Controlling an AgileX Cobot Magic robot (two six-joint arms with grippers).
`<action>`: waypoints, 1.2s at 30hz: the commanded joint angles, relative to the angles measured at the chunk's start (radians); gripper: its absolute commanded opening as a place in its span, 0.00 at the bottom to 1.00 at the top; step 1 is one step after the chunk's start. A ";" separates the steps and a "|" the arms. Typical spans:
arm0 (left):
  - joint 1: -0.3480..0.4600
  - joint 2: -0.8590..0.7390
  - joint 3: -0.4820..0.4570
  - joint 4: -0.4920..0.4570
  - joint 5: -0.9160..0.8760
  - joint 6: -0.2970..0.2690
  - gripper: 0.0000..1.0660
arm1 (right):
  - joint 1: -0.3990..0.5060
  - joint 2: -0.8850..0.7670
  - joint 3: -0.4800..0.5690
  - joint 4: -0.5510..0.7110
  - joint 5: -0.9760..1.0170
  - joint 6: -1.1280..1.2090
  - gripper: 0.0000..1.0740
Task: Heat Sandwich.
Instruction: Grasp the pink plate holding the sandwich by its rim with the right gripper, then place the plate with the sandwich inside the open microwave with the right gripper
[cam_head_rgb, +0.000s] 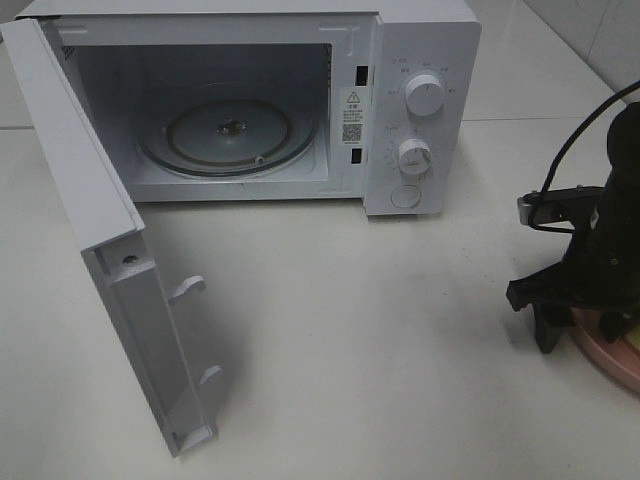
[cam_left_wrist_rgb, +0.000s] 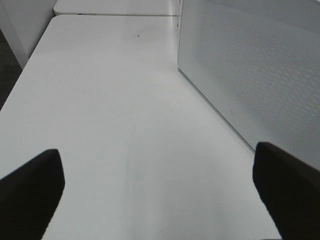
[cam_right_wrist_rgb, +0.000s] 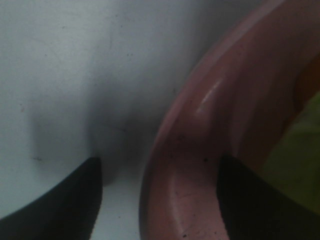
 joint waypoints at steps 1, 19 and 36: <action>-0.002 -0.026 0.003 -0.010 -0.005 0.000 0.91 | -0.006 0.000 -0.003 -0.009 0.003 0.008 0.51; -0.002 -0.026 0.003 -0.010 -0.005 0.000 0.91 | -0.003 0.000 -0.003 -0.012 0.001 0.029 0.00; -0.002 -0.026 0.003 -0.010 -0.005 0.000 0.91 | 0.092 -0.009 -0.003 -0.178 0.072 0.168 0.00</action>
